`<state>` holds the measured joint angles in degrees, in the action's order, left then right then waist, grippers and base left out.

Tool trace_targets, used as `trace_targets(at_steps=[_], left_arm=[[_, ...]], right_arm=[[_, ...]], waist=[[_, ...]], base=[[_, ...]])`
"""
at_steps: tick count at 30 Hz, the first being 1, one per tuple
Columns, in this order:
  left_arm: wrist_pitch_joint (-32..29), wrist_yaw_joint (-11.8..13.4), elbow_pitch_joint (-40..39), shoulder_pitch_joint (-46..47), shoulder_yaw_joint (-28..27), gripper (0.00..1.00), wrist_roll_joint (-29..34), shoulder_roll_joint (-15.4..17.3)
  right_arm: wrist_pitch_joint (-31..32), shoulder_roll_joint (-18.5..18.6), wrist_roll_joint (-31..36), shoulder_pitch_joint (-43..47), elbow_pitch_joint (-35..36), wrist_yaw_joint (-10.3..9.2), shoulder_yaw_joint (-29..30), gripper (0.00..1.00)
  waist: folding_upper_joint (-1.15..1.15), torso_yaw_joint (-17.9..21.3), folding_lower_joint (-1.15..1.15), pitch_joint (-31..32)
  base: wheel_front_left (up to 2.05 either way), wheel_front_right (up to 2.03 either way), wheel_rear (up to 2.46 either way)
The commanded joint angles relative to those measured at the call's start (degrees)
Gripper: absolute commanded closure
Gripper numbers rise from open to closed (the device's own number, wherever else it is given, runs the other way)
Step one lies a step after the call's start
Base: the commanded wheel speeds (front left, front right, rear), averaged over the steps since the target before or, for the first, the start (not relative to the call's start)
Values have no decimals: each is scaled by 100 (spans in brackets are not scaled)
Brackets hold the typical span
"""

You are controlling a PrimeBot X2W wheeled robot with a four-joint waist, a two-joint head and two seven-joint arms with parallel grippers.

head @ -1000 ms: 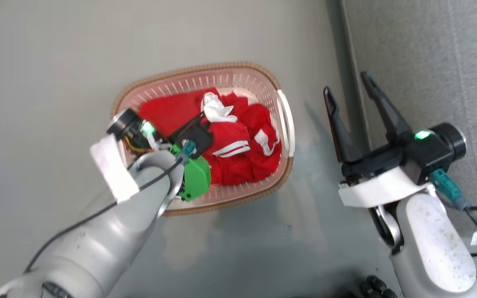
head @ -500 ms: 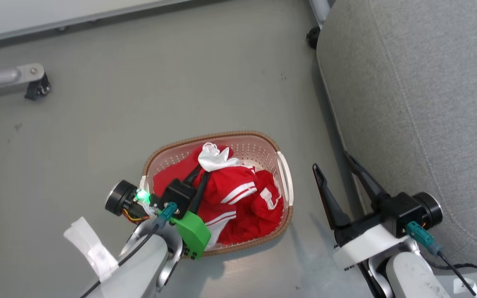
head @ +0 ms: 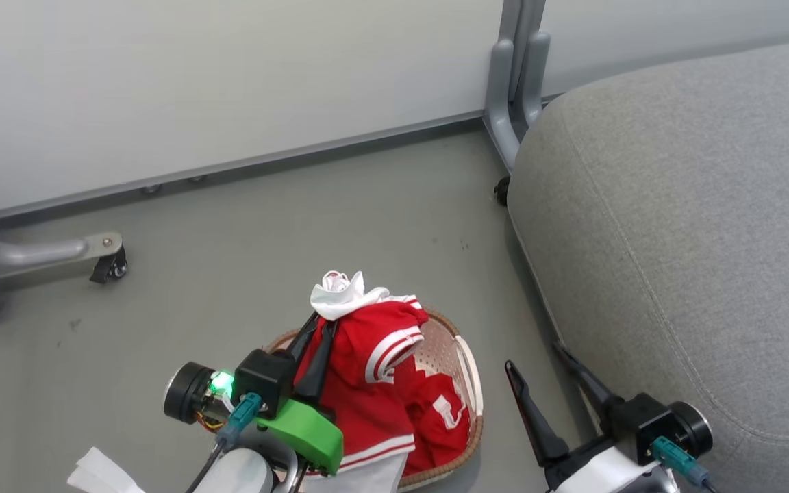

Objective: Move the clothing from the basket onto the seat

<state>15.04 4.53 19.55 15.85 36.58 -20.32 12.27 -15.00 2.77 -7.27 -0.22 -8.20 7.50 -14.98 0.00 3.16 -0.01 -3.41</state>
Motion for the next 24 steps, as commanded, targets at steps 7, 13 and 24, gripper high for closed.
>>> trace_targets(at_steps=[7, 13, 24], left_arm=[[21, -163, -433, -332, -460, 100, 17, -270], [21, -398, -665, -42, -449, 100, 203, -439], [0, -620, -1145, 356, -128, 100, 325, -694]], right_arm=[[-28, 21, -141, 71, -135, -2, -500, 0], [-28, 155, -406, -187, -42, -3, -1114, 0], [-28, 252, -609, -766, -647, -3, -1467, 0]], waist=[[0, 41, 1, 419], [0, -25, 1, 349], [0, -91, 1, 237]], base=[[0, 0, 0], [0, 0, 0], [0, 0, 0]])
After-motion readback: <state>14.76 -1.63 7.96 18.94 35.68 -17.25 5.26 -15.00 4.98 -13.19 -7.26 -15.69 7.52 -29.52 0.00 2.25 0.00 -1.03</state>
